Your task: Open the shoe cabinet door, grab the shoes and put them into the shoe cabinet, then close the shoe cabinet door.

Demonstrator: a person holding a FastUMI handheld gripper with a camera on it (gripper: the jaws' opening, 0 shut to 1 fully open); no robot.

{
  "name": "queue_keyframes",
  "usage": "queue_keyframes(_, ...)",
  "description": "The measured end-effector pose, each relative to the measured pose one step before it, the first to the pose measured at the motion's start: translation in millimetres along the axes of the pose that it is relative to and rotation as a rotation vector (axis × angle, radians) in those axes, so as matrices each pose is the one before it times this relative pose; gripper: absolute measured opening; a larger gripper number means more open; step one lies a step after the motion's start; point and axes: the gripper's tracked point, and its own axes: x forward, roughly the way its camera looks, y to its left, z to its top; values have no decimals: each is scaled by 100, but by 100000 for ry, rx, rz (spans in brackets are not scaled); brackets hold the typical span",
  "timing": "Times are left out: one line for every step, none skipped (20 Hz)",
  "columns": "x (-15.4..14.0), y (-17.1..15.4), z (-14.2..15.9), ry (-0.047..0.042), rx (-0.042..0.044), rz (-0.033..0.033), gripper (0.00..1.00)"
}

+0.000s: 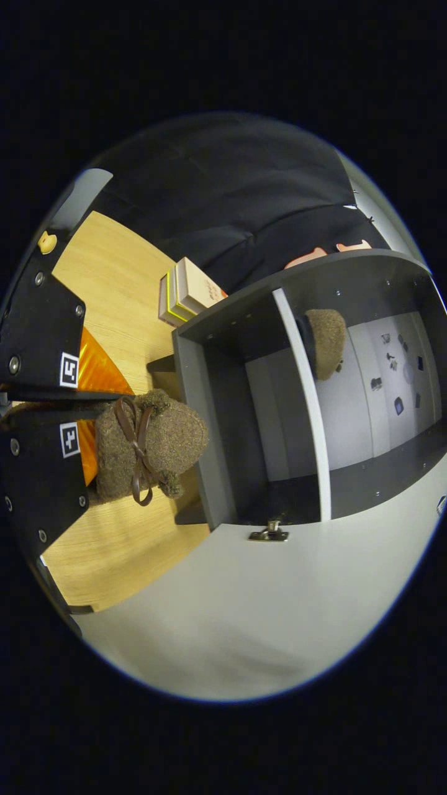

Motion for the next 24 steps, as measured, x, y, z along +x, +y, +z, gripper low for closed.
queue_keyframes(-479, 230, 1462, -1794, -615, 133, 6)
queue_keyframes(-312, 312, 1564, -1922, -494, 548, 6)
queue_keyframes(-405, 276, 1385, -1261, -1022, 714, 7)
queue_keyframes(-128, 152, 1656, -2206, -1276, 37, 6)
queue_keyframes(151, 274, 1623, -2141, -1062, 270, 6)
queue_keyframes(57, 195, 1543, -1643, -694, 464, 6)
queue_keyframes(218, 138, 1694, -2147, -9, 231, 6)
queue_keyframes(340, 3, 1530, -1483, 191, 72, 6)
queue_keyframes(322, 81, 1394, -1261, -360, 299, 6)
queue_keyframes(478, -79, 1474, -1490, -815, -230, 6)
queue_keyframes(384, -53, 1271, -1204, -1150, -164, 6)
queue_keyframes(524, -126, 1230, -1012, -1328, -333, 6)
queue_keyframes(573, -131, 1329, -1285, -924, -263, 6)
queue_keyframes(663, -133, 1129, -457, -508, -85, 6)
queue_keyframes(828, -122, 1218, -957, -584, 289, 6)
queue_keyframes(904, -112, 1231, -1046, -494, -18, 6)
queue_keyframes(983, -185, 956, -271, -643, -157, 6)
queue_keyframes(781, -58, 842, -569, -722, -240, 6)
queue_keyframes(1265, -52, 665, 140, -289, -150, 6)
queue_keyframes(1116, -203, 694, 101, -611, -132, 6)
queue_keyframes(860, -364, 504, 34, -853, -309, 6)
queue_keyframes(996, -281, 319, 395, -1052, -447, 6)
queue_keyframes(803, -319, 257, 695, -879, -559, 6)
queue_keyframes(1177, -277, 293, 674, -255, -281, 6)
